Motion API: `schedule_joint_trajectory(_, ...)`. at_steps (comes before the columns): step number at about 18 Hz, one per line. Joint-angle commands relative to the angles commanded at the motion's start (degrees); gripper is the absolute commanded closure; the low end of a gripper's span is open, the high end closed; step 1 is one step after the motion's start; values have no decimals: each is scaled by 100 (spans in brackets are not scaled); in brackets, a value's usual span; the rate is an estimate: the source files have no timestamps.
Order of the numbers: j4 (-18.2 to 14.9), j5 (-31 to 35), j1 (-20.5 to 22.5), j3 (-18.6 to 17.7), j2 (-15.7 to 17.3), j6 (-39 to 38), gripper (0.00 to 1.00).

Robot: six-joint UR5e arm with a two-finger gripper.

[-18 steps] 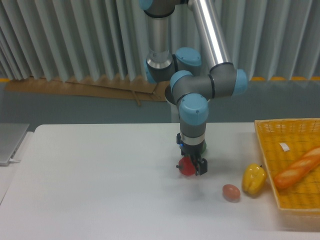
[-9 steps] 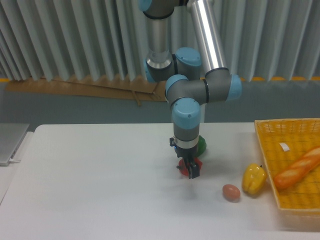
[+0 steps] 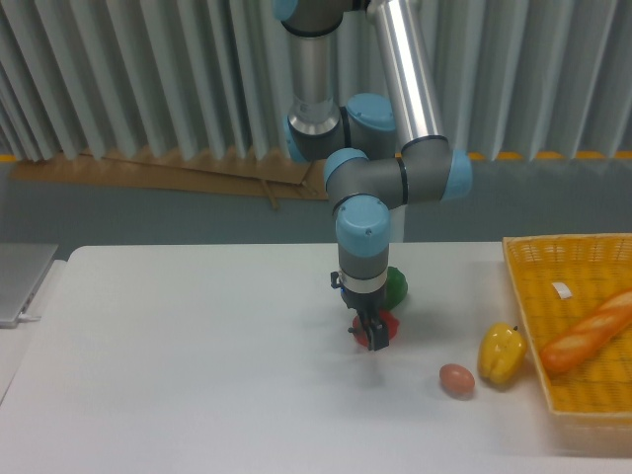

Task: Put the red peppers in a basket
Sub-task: 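Adjust the grip on the red pepper and begin lifting it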

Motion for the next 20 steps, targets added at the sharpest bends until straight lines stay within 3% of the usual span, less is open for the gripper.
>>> schedule_joint_trajectory(7,0,53,27,-52,18,87,0)
schedule_joint_trajectory(10,0,53,27,-105,18,220,30)
schedule_joint_trajectory(14,17,44,0,-141,35,176,52)
schedule_joint_trajectory(20,9,35,18,-62,27,193,56)
